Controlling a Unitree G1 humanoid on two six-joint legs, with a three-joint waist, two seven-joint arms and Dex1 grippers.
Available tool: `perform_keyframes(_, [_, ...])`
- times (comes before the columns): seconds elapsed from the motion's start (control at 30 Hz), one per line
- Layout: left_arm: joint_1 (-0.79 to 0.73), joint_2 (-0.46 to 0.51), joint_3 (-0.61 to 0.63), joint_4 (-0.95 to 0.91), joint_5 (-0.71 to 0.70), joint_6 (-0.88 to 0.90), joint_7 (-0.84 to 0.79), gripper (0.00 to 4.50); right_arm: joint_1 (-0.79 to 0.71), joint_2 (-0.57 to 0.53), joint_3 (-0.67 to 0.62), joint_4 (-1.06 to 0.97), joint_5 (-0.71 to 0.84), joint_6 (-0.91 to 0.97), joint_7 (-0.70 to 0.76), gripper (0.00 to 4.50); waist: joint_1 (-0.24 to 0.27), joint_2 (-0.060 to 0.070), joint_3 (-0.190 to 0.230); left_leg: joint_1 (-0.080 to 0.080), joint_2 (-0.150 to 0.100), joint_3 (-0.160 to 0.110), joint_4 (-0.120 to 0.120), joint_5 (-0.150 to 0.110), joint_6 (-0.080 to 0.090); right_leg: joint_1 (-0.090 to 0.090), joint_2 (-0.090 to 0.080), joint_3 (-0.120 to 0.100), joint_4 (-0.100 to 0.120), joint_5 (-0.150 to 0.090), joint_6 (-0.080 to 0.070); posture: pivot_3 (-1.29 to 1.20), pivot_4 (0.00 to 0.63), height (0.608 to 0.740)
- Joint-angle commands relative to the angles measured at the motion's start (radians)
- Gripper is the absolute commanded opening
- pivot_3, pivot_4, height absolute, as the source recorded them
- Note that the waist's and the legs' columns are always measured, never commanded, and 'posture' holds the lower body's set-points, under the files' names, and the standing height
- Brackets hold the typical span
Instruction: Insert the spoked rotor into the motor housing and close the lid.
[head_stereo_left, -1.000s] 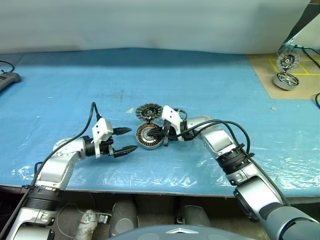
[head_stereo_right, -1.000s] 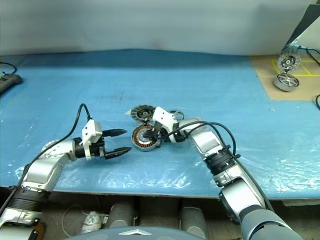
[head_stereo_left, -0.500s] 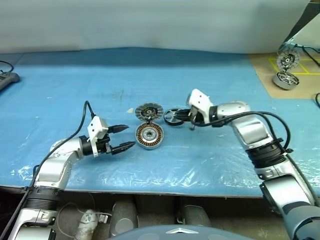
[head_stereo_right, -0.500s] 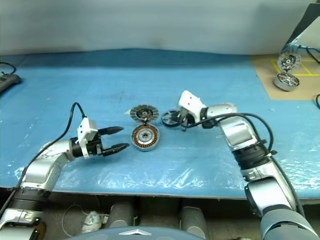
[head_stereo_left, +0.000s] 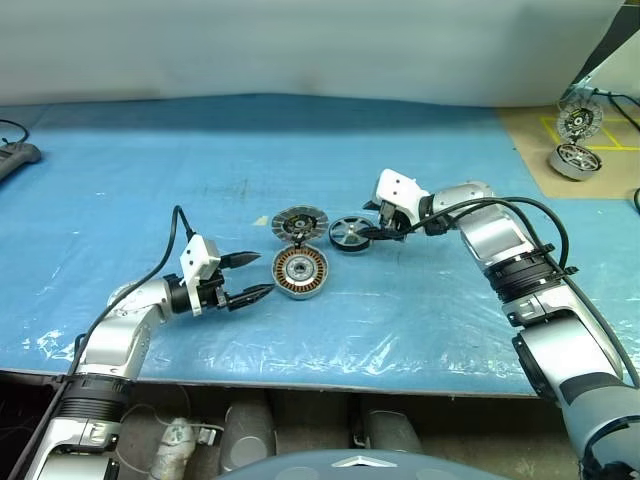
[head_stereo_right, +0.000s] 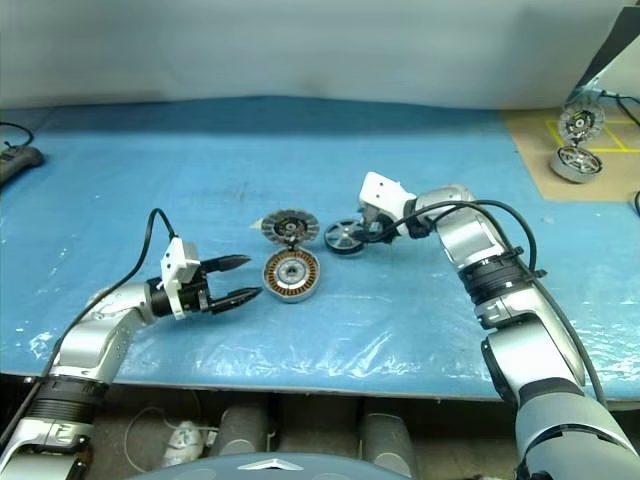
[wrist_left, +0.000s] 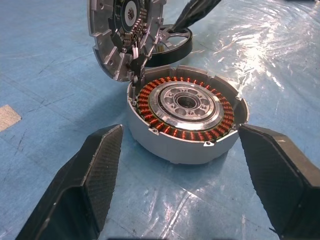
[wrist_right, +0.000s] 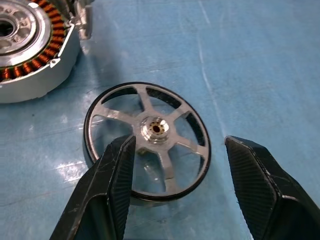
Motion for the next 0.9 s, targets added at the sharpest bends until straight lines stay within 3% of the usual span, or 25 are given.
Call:
perform_keyframes(0.03, [0.007, -0.001, 0.004, -0.037, -0.001, -0.012, 0.007, 3.94, -0.050, 0.010, 0.000, 0.029, -0.014, -0.053, 0.035, 3.00, 0.000, 0.000, 0.000, 0.000, 0.000, 0.000, 0.000, 0.000, 0.000, 0.000, 0.000, 0.000, 0.000, 0.000, 0.000, 0.00, 0.150, 0.740])
perform_keyframes(0.27, [0.014, 0.001, 0.001, -0.035, 0.007, -0.019, 0.008, 3.94, -0.078, 0.054, 0.040, 0.174, -0.098, -0.167, 0.028, 3.00, 0.000, 0.000, 0.000, 0.000, 0.000, 0.000, 0.002, 0.000, 0.000, 0.000, 0.000, 0.000, 0.001, 0.000, 0.000, 0.00, 0.150, 0.740])
perform_keyframes(0.53, [0.026, 0.002, -0.002, -0.051, 0.012, -0.016, 0.011, 3.94, -0.048, 0.074, 0.047, 0.171, -0.131, -0.195, 0.053, 3.00, 0.000, 0.000, 0.000, 0.000, 0.000, 0.000, 0.002, 0.000, 0.000, 0.000, 0.000, 0.000, 0.001, 0.000, 0.000, 0.00, 0.150, 0.740])
perform_keyframes(0.63, [0.027, 0.003, -0.003, -0.057, 0.011, -0.011, 0.013, 3.94, -0.029, 0.069, 0.037, 0.146, -0.120, -0.194, 0.064, 2.45, 0.000, 0.000, 0.000, 0.000, 0.001, 0.000, 0.002, 0.000, 0.001, 0.000, 0.000, 0.000, 0.001, 0.000, 0.000, 0.00, 0.150, 0.740])
perform_keyframes(0.77, [0.011, 0.002, 0.003, -0.046, 0.006, -0.014, 0.011, 3.94, 0.009, 0.061, 0.007, 0.080, -0.110, -0.150, 0.045, 1.34, -0.001, -0.001, 0.000, 0.001, 0.001, 0.000, 0.002, 0.000, 0.001, 0.001, 0.000, 0.000, 0.001, 0.000, 0.000, 0.00, 0.150, 0.740])
perform_keyframes(0.9, [0.000, -0.007, 0.009, -0.045, -0.004, -0.021, 0.013, 3.94, 0.085, 0.053, -0.049, -0.066, -0.065, -0.038, 0.041, 1.34, 0.000, -0.001, 0.000, 0.002, 0.001, 0.000, 0.002, -0.001, -0.001, 0.001, 0.000, 0.000, 0.002, 0.000, 0.000, 0.00, 0.150, 0.740])
